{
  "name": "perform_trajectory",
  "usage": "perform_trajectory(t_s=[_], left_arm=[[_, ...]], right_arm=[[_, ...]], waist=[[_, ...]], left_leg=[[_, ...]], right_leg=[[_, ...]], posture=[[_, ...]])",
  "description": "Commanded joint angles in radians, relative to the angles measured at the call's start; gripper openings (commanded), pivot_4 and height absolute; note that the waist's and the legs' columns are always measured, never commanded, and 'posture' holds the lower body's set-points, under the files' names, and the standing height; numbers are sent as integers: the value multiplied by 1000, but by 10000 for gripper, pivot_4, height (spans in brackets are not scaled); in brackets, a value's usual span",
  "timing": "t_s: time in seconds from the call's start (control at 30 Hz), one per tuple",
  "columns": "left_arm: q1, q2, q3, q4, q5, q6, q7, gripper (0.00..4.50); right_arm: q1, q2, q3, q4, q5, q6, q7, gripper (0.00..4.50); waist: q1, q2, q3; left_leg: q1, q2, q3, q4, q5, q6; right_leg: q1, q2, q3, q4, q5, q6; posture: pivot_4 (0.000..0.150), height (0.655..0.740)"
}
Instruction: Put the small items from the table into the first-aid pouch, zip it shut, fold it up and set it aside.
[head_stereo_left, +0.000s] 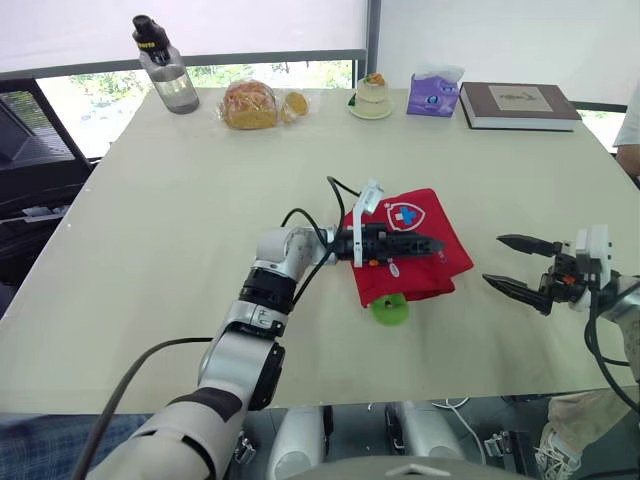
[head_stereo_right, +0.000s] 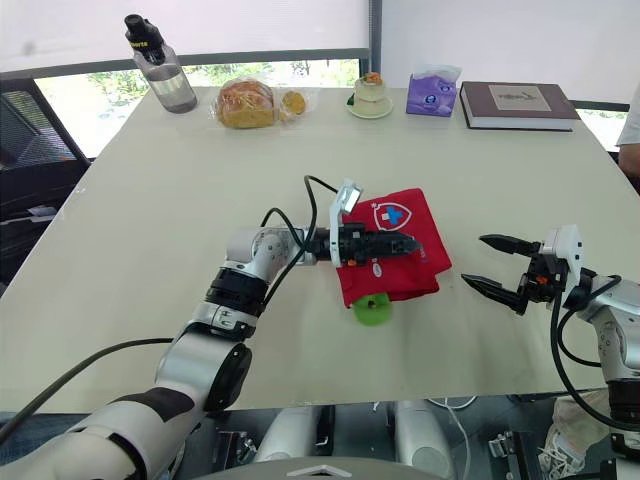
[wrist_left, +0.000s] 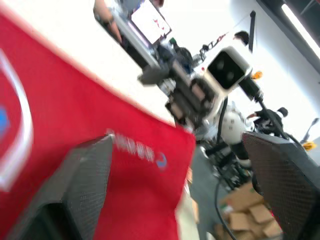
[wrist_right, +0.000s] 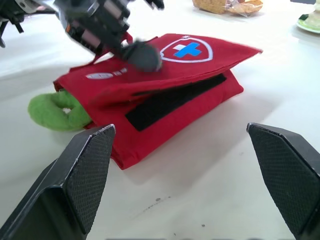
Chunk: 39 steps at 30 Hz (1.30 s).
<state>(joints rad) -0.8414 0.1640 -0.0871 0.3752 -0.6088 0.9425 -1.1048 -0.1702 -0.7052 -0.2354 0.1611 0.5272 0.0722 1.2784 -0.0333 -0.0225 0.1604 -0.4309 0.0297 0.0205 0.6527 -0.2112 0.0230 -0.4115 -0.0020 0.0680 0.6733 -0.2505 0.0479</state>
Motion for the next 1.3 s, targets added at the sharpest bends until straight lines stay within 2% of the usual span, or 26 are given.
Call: perform_trajectory(t_s=[0.03, 0.07, 0.2, 0.23, 0.27, 0.4, 0.53, 0.7, 0.9, 1.13, 1.3], left_arm=[[-31, -9, 25, -85, -14, -49, 17, 23180], [-36, -14, 28, -83, -7, -58, 31, 21045], [-86, -54, -17, -3, 140, -230, 170, 3479], [-89, -57, -53, 15, 192, -288, 182, 868], [-89, -63, -102, 41, 256, -357, 198, 254], [-87, -127, -279, 204, 456, -516, 255, 254], [-85, -151, -402, 316, 593, -630, 227, 254], [-58, -164, -481, 329, 658, -672, 111, 254], [-49, -109, -581, 279, 705, -732, -152, 254], [-46, -115, -556, 279, 688, -761, -220, 254], [-96, -145, -335, 213, 482, -685, -268, 254]], right_arm=[[9, -18, -39, -5, 9, -25, 7, 45000], [9, -18, -39, -1, 9, -27, 8, 45000], [9, -22, -44, 7, 12, -30, 13, 45000], [4, -23, -43, 14, 7, -33, 12, 45000], [3, -26, -41, 17, 4, -33, 14, 45000], [-6, -27, -35, 25, 0, -34, 14, 45000], [-11, -32, -37, 24, 1, -31, 14, 45000], [4, -36, -49, 21, 4, -36, 15, 45000], [10, -34, -51, 37, 2, -48, 20, 45000], [6, -39, -40, 64, -14, -66, 31, 45000], [-2, -47, -48, 86, -11, -72, 41, 45000]], waist=[[0, 0, 0], [0, 0, 0], [5, 0, 0], [6, 0, 0], [7, 0, 0], [17, 0, 0], [22, 2, -1], [23, 3, -3], [19, 6, -5], [11, 6, -5], [12, 6, -5]], left_leg=[[0, 0, 0, 0, 0, 0], [0, 0, 0, 0, 0, 0], [0, 0, 0, 1, 0, 0], [0, -1, 0, 1, 0, 0], [0, -1, 1, 0, 0, 0], [0, -1, 1, 0, 0, 0], [1, -3, 1, 0, 0, 0], [3, -4, -1, 1, 0, 0], [3, -4, -2, 0, 0, 1], [4, -3, -2, -1, 0, 1], [1, -3, -3, -1, 0, 1]], right_leg=[[0, 0, 0, 0, 0, 0], [0, 0, 0, 0, 0, 0], [0, 0, 0, 0, 0, 1], [1, 0, 1, 0, 0, 1], [1, 0, 1, 0, 0, 1], [1, 0, 1, -1, 1, -1], [2, 0, 2, -1, 0, -1], [5, 0, 3, -2, -1, 1], [8, 0, 3, -6, -1, 1], [8, 1, 3, -6, -1, 1], [6, 1, 3, -6, -1, 1]], posture=[[1500, 7400], [1500, 7400], [1500, 7400], [1500, 7400], [1500, 7400], [1500, 7400], [1500, 7400], [1500, 7400], [1500, 7400], [1500, 7400], [1500, 7400]])
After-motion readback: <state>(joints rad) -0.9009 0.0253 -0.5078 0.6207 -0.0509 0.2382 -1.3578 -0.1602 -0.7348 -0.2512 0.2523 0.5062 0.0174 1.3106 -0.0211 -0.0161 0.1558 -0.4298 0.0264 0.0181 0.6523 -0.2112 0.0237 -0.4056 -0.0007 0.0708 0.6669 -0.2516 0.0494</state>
